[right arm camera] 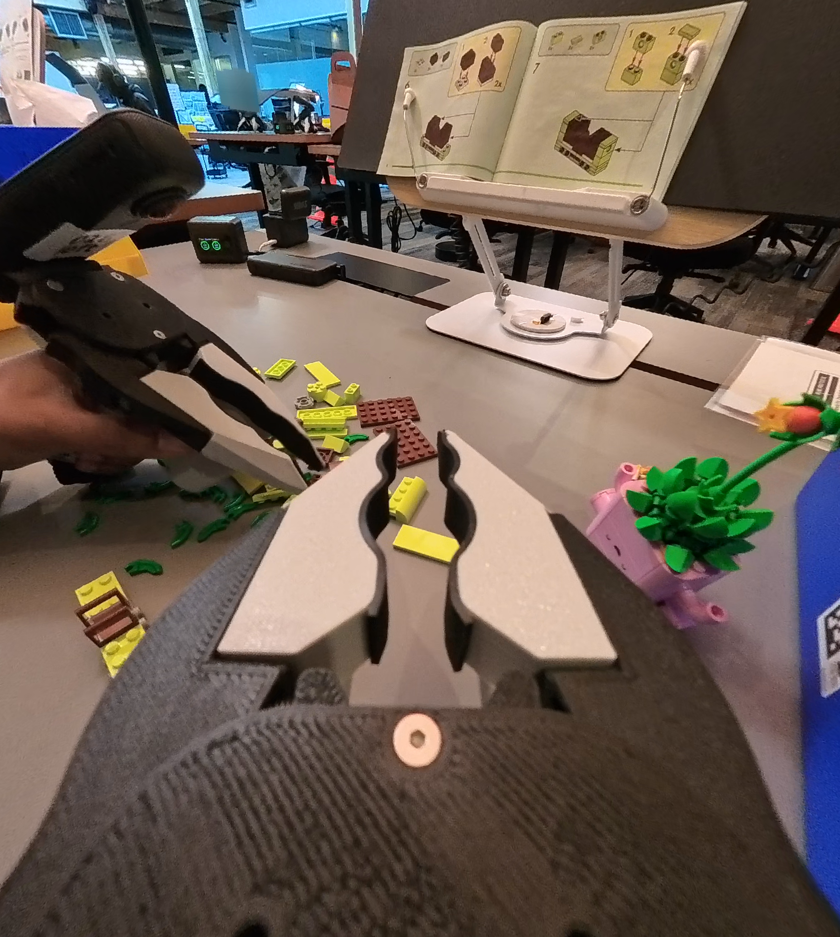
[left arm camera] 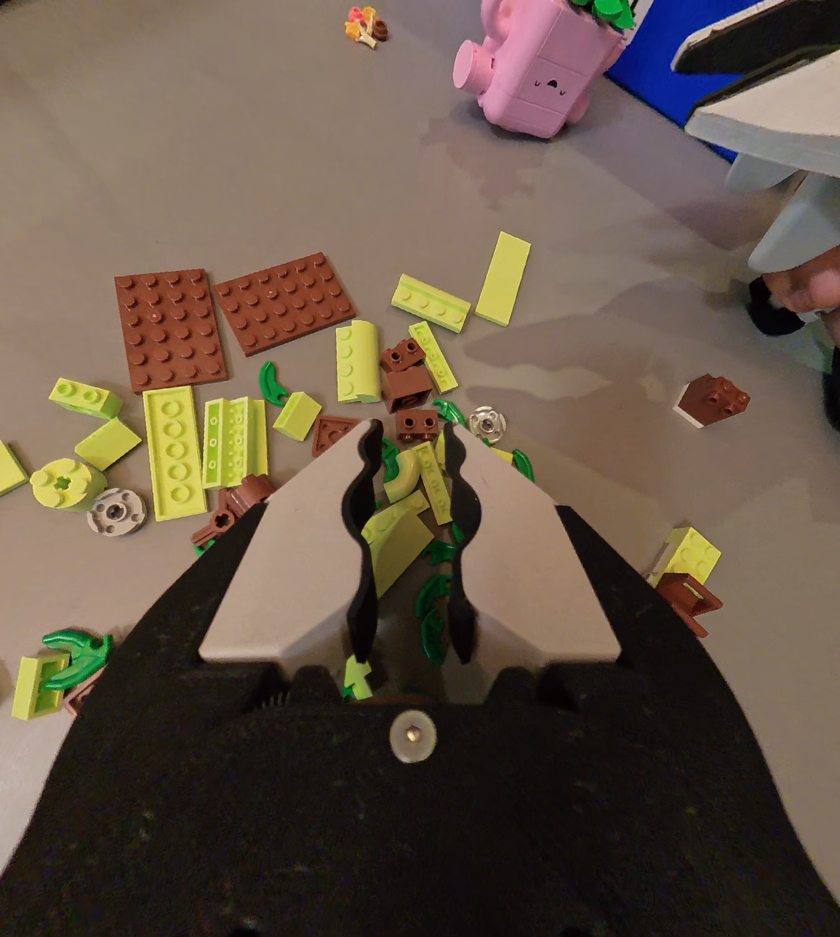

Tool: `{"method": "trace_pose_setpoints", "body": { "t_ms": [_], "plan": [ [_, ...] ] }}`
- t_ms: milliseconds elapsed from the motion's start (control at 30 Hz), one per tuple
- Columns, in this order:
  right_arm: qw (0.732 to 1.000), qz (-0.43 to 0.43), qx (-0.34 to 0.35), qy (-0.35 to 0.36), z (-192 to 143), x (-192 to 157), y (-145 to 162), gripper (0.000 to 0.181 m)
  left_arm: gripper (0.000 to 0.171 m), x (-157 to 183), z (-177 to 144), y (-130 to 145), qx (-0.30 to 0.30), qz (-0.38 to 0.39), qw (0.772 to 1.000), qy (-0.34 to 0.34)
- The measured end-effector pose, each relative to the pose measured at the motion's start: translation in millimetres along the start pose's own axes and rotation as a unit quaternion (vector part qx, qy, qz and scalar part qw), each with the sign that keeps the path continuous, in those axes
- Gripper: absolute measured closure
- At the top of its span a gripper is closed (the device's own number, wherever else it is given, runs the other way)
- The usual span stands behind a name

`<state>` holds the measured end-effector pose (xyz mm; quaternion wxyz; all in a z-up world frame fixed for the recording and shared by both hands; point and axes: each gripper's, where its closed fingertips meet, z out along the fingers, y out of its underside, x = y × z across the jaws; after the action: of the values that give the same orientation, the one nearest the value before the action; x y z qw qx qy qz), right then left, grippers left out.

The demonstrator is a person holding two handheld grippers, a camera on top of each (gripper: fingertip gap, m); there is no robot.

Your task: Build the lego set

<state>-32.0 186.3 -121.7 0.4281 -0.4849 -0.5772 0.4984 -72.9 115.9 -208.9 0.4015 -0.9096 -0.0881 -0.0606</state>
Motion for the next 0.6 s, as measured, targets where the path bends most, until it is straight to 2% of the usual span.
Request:
{"method": "trace_pose_setpoints", "body": {
  "t_ms": [300, 433, 500, 533, 567, 600],
  "plan": [
    [1.000, -0.001, 0.001, -0.002, -0.2, -1.3, -0.2, 0.168, 0.156, 1.1, 2.4, 2.0, -0.010, 0.018, 1.000, -0.007],
    [1.000, 0.001, 0.003, -0.003, -0.6, -2.4, -1.0, 0.168, 0.156, 0.9, -5.2, -7.7, 0.026, 0.004, 1.000, 0.004],
    [1.000, 0.003, 0.005, -0.003, -1.2, -2.6, -1.6, 0.168, 0.156, 8.1, -18.6, -24.6, 0.084, -0.042, 0.994, 0.060],
    [1.000, 0.004, 0.007, -0.004, -1.5, -2.5, -2.0, 0.168, 0.156, 15.1, -29.9, -37.4, 0.128, -0.079, 0.982, 0.113],
    [1.000, 0.006, 0.008, -0.004, -1.8, -2.5, -2.4, 0.168, 0.156, 24.7, -47.0, -53.4, 0.182, -0.121, 0.958, 0.188],
    [1.000, 0.007, 0.009, -0.004, -2.1, -2.4, -2.7, 0.169, 0.156, 32.6, -69.4, -69.6, 0.239, -0.164, 0.917, 0.273]
  ]
}}
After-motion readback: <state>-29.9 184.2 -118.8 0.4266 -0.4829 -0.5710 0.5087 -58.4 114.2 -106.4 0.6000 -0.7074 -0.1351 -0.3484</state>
